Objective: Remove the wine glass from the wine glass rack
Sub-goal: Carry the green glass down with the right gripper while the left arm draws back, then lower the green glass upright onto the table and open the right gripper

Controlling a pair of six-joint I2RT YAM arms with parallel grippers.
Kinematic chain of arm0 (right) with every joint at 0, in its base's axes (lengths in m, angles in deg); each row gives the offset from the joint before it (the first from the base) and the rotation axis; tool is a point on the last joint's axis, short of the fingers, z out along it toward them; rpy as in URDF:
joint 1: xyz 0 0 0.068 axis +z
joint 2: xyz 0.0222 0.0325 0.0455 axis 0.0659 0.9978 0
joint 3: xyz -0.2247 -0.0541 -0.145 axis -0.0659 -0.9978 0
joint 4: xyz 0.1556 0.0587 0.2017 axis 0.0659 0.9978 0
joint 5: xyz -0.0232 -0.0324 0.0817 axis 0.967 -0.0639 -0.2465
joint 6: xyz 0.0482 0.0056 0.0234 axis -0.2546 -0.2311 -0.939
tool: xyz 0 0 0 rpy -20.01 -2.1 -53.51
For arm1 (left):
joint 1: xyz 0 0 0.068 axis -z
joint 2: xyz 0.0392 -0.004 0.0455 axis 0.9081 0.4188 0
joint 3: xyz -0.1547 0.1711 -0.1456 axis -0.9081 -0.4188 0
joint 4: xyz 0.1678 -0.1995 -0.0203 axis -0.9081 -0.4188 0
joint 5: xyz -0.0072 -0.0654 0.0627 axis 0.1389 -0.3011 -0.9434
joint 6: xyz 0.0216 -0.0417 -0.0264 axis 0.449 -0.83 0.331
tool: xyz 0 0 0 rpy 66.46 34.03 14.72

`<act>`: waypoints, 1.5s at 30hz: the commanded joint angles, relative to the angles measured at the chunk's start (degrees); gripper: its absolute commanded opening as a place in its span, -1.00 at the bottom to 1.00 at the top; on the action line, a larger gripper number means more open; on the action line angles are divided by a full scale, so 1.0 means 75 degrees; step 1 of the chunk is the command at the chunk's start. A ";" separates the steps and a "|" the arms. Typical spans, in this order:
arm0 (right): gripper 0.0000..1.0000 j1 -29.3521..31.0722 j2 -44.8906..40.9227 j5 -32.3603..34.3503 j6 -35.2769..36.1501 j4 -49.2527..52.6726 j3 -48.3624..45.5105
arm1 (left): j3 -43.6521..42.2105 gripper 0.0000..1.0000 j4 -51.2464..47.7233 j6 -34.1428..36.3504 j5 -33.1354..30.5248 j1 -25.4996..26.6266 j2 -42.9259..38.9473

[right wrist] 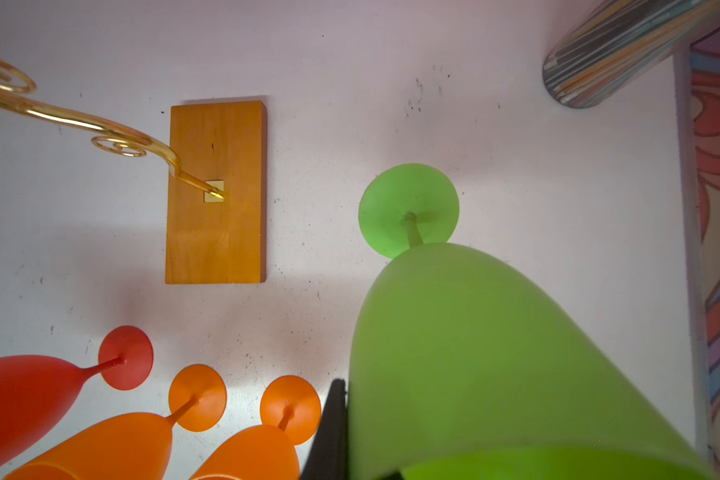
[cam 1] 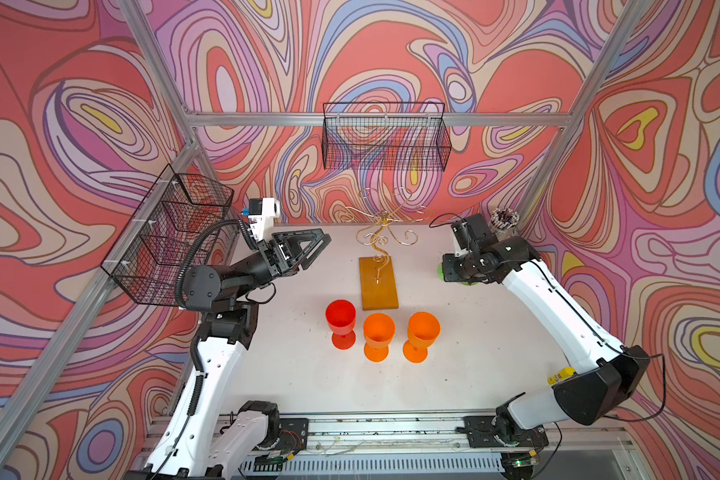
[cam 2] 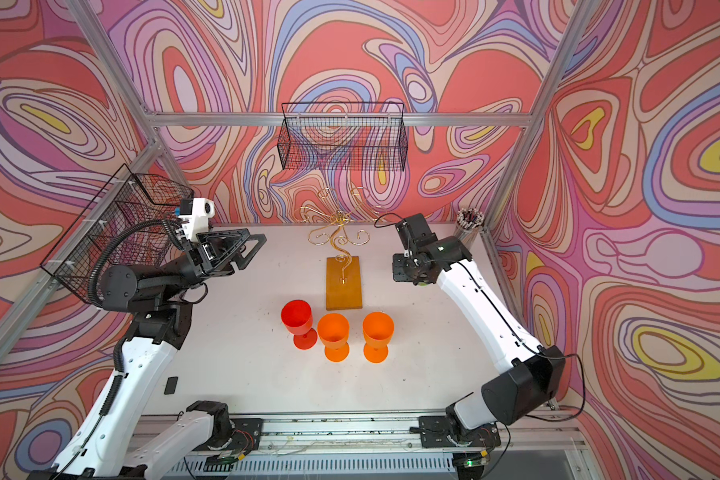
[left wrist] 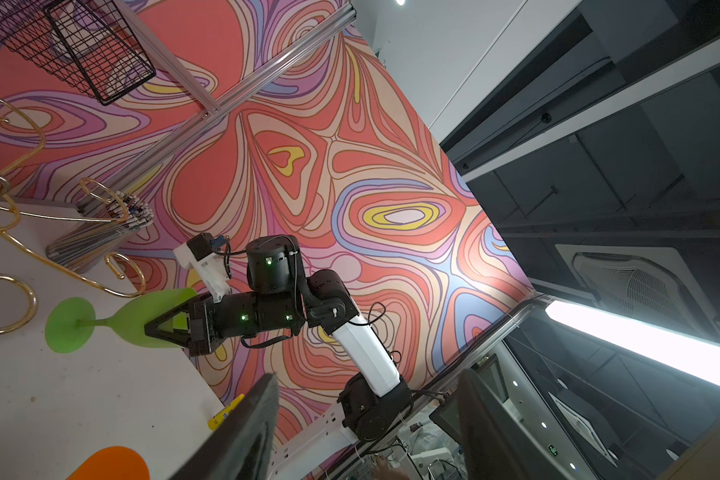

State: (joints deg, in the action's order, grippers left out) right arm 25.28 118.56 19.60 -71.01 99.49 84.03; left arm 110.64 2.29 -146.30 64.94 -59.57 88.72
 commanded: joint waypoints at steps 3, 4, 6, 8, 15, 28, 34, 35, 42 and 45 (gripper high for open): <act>-1.00 -0.0276 0.0264 -0.1241 -0.0006 -0.0638 -0.0353 | -0.0068 0.34 0.0211 0.0101 0.0121 0.0007 -0.0113; -1.00 -0.0282 0.0373 -0.1319 -0.0007 -0.0693 -0.0390 | -0.0068 0.34 0.0212 0.0101 0.0120 0.0006 -0.0105; -1.00 -0.0276 0.0584 -0.1534 -0.0004 -0.0788 -0.0453 | -0.0057 0.34 0.0206 0.0101 0.0124 0.0007 -0.0071; -1.00 -0.0276 0.0781 -0.1659 -0.0026 -0.0902 -0.0511 | -0.0045 0.34 0.0200 0.0101 0.0144 0.0005 -0.0060; -1.00 -0.0276 0.1430 -0.1743 -0.0005 -0.0979 -0.0369 | -0.0016 0.34 0.0010 0.0235 0.0144 0.0005 -0.0106; -1.00 -0.0276 0.1780 -0.1833 -0.0038 -0.1091 -0.0387 | 0.0090 0.34 -0.0105 0.0312 0.0160 0.0005 -0.0001; -0.75 -0.0277 0.1771 -0.1855 -0.0087 -0.1134 -0.0357 | 0.0107 0.34 -0.0146 0.0324 0.0191 0.0005 -0.0024; -0.63 -0.0277 0.1761 -0.1842 -0.0108 -0.1139 -0.0351 | 0.0107 0.34 -0.0158 0.0335 0.0191 0.0006 -0.0031; -0.30 -0.0276 0.1691 -0.1857 -0.0154 -0.1230 -0.0338 | 0.0107 0.34 -0.0274 0.0417 0.0203 0.0005 -0.0082; -0.30 -0.0277 0.1664 -0.1853 -0.0196 -0.1340 -0.0408 | 0.0096 0.34 -0.0298 0.0429 0.0214 0.0005 -0.0107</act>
State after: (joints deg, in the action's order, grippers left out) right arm 23.09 131.34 5.83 -72.08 90.90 80.51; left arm 110.45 -0.51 -143.76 65.07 -59.57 88.74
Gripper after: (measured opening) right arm 0.351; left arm 0.670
